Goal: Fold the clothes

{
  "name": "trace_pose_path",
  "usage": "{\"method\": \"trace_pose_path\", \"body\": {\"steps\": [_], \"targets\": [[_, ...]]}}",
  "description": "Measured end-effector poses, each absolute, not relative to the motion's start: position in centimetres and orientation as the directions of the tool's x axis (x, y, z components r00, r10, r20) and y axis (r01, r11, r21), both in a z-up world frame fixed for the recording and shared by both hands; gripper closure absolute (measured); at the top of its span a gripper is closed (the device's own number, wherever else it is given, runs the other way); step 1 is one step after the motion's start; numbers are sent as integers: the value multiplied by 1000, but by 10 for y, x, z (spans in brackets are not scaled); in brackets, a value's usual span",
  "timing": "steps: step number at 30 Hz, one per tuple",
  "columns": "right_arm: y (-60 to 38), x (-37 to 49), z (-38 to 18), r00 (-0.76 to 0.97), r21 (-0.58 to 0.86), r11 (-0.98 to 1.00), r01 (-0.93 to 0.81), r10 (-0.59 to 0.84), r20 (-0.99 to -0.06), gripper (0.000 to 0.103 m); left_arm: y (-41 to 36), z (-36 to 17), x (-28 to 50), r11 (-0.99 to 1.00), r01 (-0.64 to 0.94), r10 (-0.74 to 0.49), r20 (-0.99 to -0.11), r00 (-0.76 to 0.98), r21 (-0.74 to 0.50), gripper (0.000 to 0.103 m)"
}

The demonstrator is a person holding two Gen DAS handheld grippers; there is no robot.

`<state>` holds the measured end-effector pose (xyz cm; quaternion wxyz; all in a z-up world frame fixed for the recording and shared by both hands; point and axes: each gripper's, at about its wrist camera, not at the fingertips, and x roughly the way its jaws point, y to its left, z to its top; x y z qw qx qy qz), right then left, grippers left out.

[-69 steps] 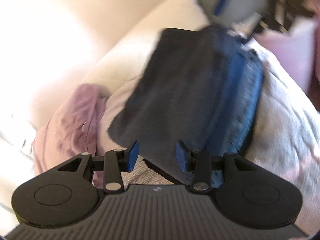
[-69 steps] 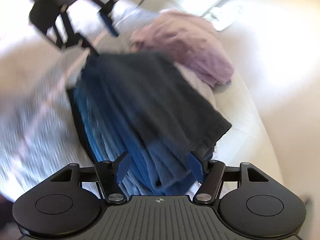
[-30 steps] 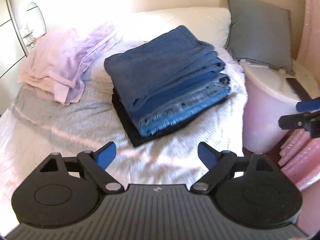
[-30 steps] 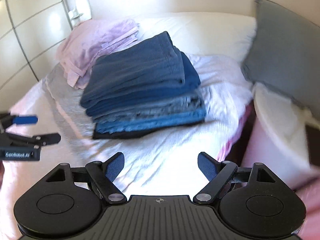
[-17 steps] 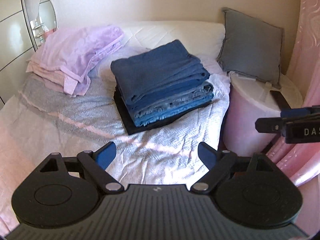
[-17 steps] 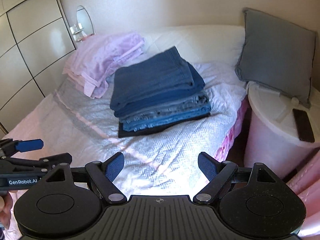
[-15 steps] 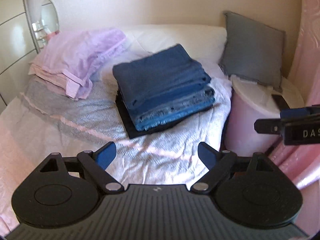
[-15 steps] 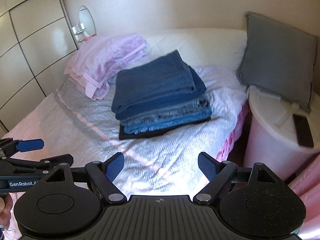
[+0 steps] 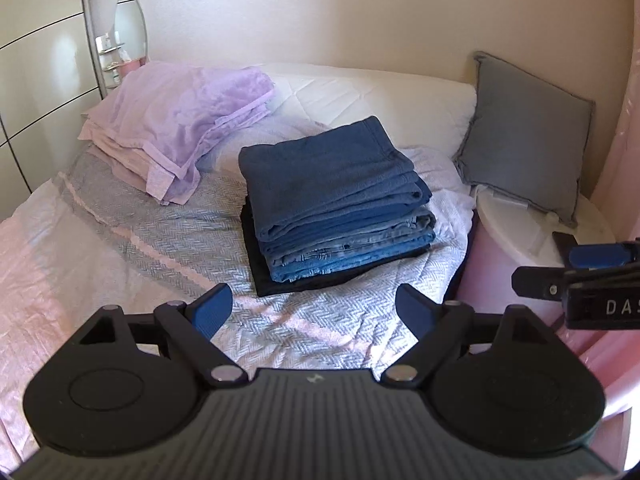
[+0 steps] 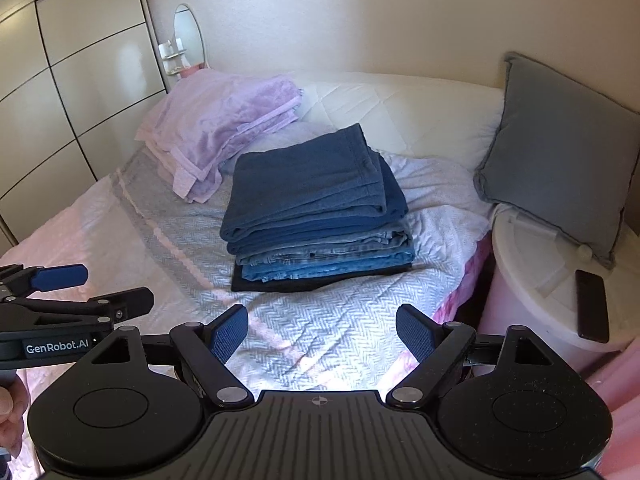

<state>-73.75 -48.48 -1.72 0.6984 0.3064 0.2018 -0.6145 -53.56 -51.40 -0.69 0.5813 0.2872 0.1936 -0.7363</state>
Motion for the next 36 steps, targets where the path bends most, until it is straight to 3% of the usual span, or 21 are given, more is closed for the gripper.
{"method": "trace_pose_path", "body": {"steps": [36], "targets": [[-503,-749,-35,192,165,108,980,-709,-679,19,-529,-20,-564,-183,980,-734,-674,-85,76,15]]}}
